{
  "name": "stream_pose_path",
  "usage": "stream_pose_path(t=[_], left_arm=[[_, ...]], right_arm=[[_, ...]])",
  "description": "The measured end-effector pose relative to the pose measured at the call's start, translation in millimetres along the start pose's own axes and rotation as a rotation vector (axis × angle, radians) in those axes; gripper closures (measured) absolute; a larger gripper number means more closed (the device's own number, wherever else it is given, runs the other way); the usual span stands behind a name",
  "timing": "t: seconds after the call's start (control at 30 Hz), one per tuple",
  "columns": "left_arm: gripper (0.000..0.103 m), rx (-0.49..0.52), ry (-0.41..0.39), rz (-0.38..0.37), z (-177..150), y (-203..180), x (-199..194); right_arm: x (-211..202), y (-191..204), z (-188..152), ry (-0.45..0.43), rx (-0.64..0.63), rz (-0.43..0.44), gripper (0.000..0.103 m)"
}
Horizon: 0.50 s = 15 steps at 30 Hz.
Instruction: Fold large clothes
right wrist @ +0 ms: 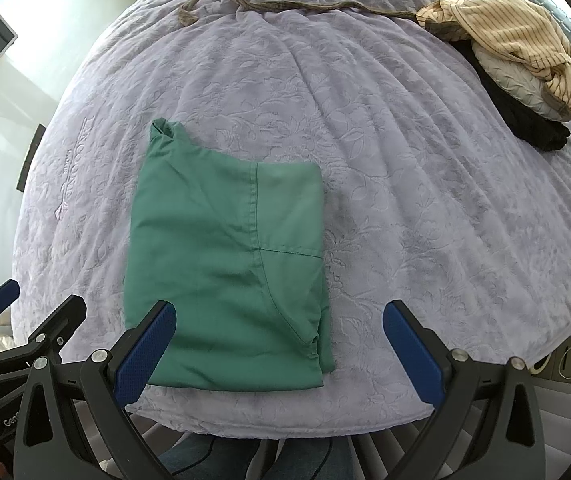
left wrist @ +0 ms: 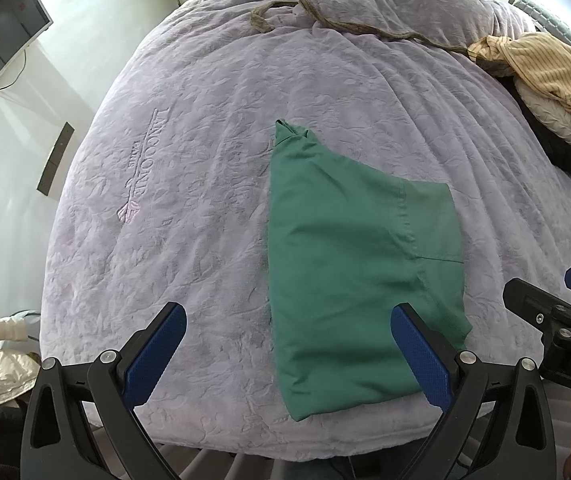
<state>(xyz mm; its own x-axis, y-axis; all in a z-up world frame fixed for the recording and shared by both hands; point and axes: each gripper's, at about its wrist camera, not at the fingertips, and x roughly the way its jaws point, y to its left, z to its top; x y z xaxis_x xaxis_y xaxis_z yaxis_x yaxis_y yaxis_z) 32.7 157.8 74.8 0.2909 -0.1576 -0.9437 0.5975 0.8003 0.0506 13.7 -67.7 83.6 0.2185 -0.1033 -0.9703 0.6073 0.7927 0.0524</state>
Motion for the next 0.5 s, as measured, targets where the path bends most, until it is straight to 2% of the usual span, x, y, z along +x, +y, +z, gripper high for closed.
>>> stream_pose_path(t=[0.5], left_arm=[[0.001, 0.033, -0.035, 0.014, -2.6, -1.7, -4.1]], right_arm=[[1.9, 4.3, -1.7, 0.006, 0.001, 0.000, 0.000]])
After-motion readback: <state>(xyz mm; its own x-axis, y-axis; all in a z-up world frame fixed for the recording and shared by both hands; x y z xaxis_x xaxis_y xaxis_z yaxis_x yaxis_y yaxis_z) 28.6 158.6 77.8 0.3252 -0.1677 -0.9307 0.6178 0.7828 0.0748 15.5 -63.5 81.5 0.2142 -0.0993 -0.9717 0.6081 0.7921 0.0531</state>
